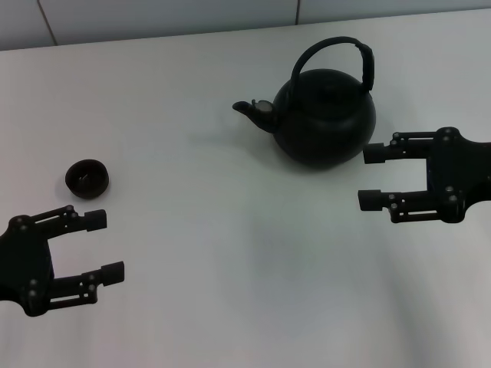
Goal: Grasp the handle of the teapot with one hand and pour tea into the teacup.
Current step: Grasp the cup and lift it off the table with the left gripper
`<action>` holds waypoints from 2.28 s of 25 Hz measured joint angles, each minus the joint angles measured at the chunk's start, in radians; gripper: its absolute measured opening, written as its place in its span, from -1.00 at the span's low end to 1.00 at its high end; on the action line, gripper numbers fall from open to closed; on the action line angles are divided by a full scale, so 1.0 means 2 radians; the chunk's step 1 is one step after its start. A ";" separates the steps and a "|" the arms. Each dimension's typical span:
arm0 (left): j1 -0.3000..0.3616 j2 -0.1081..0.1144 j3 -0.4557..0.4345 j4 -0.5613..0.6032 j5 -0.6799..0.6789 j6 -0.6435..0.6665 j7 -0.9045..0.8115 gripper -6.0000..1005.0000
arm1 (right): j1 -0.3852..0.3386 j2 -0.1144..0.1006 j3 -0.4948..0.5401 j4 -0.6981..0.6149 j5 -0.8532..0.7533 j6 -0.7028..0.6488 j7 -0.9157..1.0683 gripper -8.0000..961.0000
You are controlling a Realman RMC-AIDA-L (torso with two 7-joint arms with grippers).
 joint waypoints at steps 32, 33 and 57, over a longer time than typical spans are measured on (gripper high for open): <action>-0.003 -0.006 -0.019 -0.022 -0.021 -0.166 0.002 0.58 | 0.019 -0.002 -0.007 0.022 0.000 0.006 -0.001 0.49; -0.004 -0.006 -0.019 -0.025 -0.024 -0.179 0.003 0.58 | 0.021 -0.001 -0.007 0.022 0.000 0.006 -0.001 0.49; -0.029 -0.004 0.033 -0.062 -0.028 -0.302 0.005 0.54 | 0.033 -0.001 -0.007 0.027 0.000 0.011 0.002 0.50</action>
